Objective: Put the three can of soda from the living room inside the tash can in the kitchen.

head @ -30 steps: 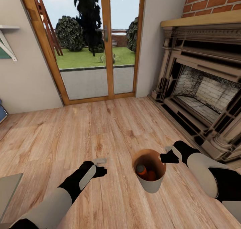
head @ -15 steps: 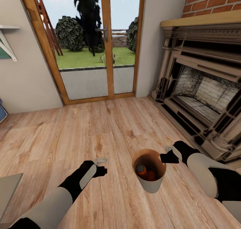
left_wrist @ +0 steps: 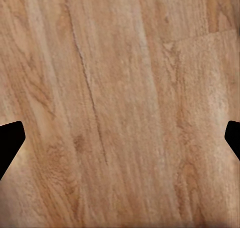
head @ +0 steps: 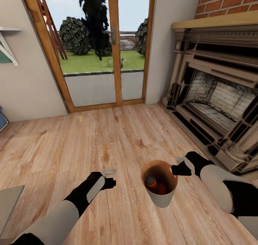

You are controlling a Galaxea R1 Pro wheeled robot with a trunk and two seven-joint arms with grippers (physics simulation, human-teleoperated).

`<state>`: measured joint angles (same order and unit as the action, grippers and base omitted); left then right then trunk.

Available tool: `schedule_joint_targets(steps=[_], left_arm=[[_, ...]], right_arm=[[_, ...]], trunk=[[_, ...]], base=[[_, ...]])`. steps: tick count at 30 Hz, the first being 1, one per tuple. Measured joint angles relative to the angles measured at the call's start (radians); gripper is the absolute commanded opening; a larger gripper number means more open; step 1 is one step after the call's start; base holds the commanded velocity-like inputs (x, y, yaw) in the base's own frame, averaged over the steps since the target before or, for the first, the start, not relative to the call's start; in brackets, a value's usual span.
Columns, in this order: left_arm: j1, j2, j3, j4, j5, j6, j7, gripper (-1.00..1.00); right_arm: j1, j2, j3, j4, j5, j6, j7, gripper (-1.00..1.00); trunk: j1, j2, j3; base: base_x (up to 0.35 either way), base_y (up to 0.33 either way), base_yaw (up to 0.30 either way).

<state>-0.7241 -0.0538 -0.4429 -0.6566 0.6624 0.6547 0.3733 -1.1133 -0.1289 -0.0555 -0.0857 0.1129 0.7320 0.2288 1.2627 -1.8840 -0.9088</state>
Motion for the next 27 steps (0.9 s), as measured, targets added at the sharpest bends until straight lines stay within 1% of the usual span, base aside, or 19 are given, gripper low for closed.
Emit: schedule_joint_targets(steps=[5,9,15,21,27], left_arm=[[0.0,-0.006,-0.002,0.001,-0.001,-0.001,0.0,1.0],[0.0,-0.007,-0.002,0.001,-0.001,-0.001,0.0,1.0],[0.0,-0.009,-0.002,0.001,-0.001,-0.002,-0.002,1.0],[0.0,-0.01,-0.003,0.002,-0.002,-0.004,-0.004,1.0],[0.0,-0.017,-0.003,0.002,-0.003,-0.005,-0.005,1.0]], right_arm=[[0.005,0.0,0.003,-0.001,0.001,0.0,0.0,-1.0],[0.006,0.001,-0.007,-0.002,-0.011,0.003,0.0,-1.0],[0.006,0.001,0.006,0.0,0.003,0.002,-0.001,-1.0],[0.006,0.0,-0.002,0.0,-0.006,0.004,0.0,-1.0],[0.006,0.0,0.005,0.0,0.002,0.004,-0.001,-1.0]], trunk=[[0.0,0.0,0.0],[0.0,0.0,0.0],[0.0,0.0,0.0],[0.0,0.0,0.0],[0.0,0.0,0.0]], base=[[0.0,0.0,-0.024],[0.0,0.0,-0.181],[0.0,0.0,-0.261],[0.0,0.0,-0.282],[0.0,0.0,-0.285]])
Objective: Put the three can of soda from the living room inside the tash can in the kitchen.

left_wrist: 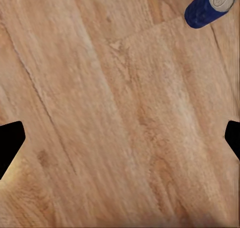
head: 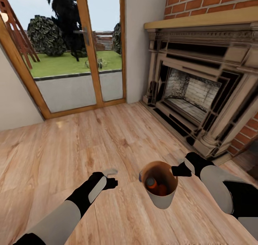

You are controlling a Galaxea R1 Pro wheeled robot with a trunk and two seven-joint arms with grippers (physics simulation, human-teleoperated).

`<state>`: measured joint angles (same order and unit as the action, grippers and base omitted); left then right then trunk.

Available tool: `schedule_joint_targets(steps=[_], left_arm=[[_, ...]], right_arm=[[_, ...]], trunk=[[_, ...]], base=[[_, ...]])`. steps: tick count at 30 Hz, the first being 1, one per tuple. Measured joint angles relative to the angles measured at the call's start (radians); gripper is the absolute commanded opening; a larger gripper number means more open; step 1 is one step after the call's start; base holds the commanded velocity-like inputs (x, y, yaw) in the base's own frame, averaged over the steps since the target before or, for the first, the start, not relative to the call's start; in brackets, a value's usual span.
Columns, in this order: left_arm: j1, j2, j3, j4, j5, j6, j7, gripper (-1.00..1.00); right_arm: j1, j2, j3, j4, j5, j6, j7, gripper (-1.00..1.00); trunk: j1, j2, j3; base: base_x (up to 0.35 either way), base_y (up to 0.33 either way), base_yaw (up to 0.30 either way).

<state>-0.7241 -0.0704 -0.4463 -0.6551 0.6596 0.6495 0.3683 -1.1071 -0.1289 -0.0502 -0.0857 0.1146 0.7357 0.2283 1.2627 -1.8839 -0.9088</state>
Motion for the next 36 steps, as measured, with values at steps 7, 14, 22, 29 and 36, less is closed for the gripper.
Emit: schedule_joint_targets(steps=[7,14,22,29,36], left_arm=[[0.0,-0.003,0.0,0.0,0.0,-0.001,-0.001,1.0],[0.0,-0.003,0.0,0.0,0.0,-0.001,-0.002,1.0],[0.0,-0.004,0.0,0.0,0.0,-0.002,-0.003,1.0],[0.0,-0.005,0.0,0.0,0.0,-0.003,-0.003,1.0],[0.0,-0.011,-0.001,0.0,-0.001,-0.004,-0.004,1.0]], right_arm=[[0.0,0.0,-0.004,0.0,-0.004,0.0,0.001,-1.0],[0.0,0.0,-0.002,0.0,-0.002,0.0,0.0,-1.0],[0.0,0.0,-0.002,0.0,-0.002,0.0,0.0,-1.0],[0.0,0.0,-0.002,0.0,-0.003,0.0,0.0,-1.0],[0.0,0.0,0.007,0.0,0.007,-0.001,-0.001,-1.0]], trunk=[[0.0,0.0,0.0],[0.0,0.0,0.0],[0.0,0.0,0.0],[0.0,0.0,0.0],[0.0,0.0,0.0]], base=[[0.0,0.0,-0.285],[0.0,0.0,-0.285],[0.0,0.0,-0.285],[0.0,0.0,-0.284],[0.003,0.0,-0.146]])
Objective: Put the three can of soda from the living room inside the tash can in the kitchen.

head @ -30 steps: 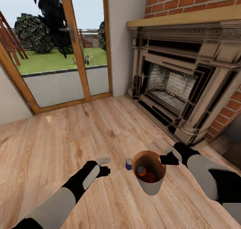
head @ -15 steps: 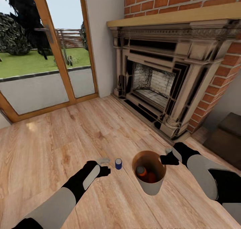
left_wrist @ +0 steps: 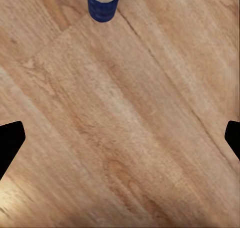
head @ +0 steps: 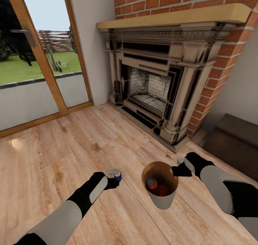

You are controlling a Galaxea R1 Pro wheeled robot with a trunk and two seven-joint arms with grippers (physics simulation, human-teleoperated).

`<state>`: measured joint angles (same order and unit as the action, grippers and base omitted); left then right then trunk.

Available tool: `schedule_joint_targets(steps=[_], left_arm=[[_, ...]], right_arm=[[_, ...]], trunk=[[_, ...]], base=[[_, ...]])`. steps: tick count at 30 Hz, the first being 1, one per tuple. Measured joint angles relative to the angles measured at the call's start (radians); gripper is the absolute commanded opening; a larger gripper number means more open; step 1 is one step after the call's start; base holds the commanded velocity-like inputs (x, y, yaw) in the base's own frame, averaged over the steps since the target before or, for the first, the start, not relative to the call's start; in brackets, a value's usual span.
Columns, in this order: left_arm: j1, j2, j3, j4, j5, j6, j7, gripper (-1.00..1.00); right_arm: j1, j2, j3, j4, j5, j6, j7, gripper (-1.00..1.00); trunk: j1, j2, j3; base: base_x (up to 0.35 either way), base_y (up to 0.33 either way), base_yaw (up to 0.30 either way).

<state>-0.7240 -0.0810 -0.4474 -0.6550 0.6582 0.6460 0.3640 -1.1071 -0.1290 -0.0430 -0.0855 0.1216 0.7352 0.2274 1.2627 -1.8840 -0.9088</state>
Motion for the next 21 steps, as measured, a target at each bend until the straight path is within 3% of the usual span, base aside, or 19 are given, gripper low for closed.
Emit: schedule_joint_targets(steps=[5,12,17,21], left_arm=[[0.0,-0.001,0.0,0.001,0.0,0.0,0.0,1.0],[0.0,-0.001,0.0,0.003,0.0,0.0,-0.004,1.0],[0.0,-0.002,-0.001,0.001,0.0,-0.001,-0.005,1.0],[0.0,-0.002,-0.001,0.0,0.0,-0.002,-0.005,1.0]], right_arm=[[0.0,0.0,-0.016,0.0,-0.016,0.002,0.002,-1.0],[0.0,0.001,0.0,0.0,0.0,0.0,0.0,-1.0],[0.0,0.001,-0.023,-0.001,-0.022,0.001,0.002,-1.0],[0.0,0.001,-0.006,0.0,-0.006,0.0,0.0,-1.0]], trunk=[[0.0,0.0,0.0],[0.0,0.0,0.0],[0.0,0.0,0.0],[0.0,0.0,0.0]], base=[[0.062,0.0,-0.017],[0.176,0.064,-0.003],[0.201,0.064,0.0],[0.145,0.036,0.0]])
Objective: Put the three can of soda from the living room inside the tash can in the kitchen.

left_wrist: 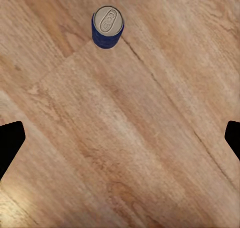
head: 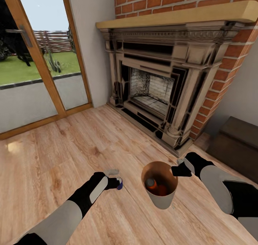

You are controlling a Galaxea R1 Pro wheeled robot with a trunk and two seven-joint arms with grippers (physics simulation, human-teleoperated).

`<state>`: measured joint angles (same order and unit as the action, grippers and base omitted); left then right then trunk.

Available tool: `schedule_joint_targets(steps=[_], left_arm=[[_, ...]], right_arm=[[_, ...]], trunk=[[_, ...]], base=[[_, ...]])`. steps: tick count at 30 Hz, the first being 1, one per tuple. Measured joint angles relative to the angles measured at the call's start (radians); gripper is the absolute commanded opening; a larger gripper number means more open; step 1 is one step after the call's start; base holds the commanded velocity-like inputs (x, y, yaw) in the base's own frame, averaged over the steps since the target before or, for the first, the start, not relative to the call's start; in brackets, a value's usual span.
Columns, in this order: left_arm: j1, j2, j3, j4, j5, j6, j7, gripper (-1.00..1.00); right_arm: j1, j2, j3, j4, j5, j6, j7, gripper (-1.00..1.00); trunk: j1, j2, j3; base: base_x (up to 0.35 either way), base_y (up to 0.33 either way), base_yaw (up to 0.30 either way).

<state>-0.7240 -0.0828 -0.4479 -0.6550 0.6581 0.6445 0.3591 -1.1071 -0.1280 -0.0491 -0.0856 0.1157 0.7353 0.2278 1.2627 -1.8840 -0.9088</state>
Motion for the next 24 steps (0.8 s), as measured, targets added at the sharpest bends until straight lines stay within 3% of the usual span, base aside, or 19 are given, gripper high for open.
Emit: schedule_joint_targets(steps=[3,8,14,20,24], left_arm=[[0.0,0.0,0.0,0.0,0.0,0.0,0.0,1.0],[0.0,-0.001,-0.004,-0.001,0.0,0.0,0.0,1.0],[0.0,-0.001,-0.006,-0.002,0.0,0.0,0.0,1.0],[0.0,-0.002,-0.006,-0.002,0.0,0.0,0.0,1.0],[0.0,-0.002,-0.006,-0.002,0.0,-0.001,0.0,1.0]], right_arm=[[0.0,0.0,0.011,0.0,0.012,-0.001,0.0,-1.0],[0.0,0.001,-0.02,-0.001,-0.019,0.002,0.002,-1.0],[0.0,-0.001,0.01,0.0,0.011,-0.001,0.0,-1.0],[0.0,-0.001,-0.012,0.0,-0.012,0.001,0.002,-1.0],[0.0,-0.001,0.003,0.0,0.004,-0.001,0.0,-1.0]], trunk=[[0.0,0.0,0.0],[0.0,0.0,0.0],[0.0,0.0,0.0],[0.0,0.0,0.0],[0.0,0.0,0.0]], base=[[0.237,0.129,0.0],[0.189,0.057,0.0],[0.103,0.007,0.0],[0.089,0.001,0.0],[0.087,0.0,0.0]])
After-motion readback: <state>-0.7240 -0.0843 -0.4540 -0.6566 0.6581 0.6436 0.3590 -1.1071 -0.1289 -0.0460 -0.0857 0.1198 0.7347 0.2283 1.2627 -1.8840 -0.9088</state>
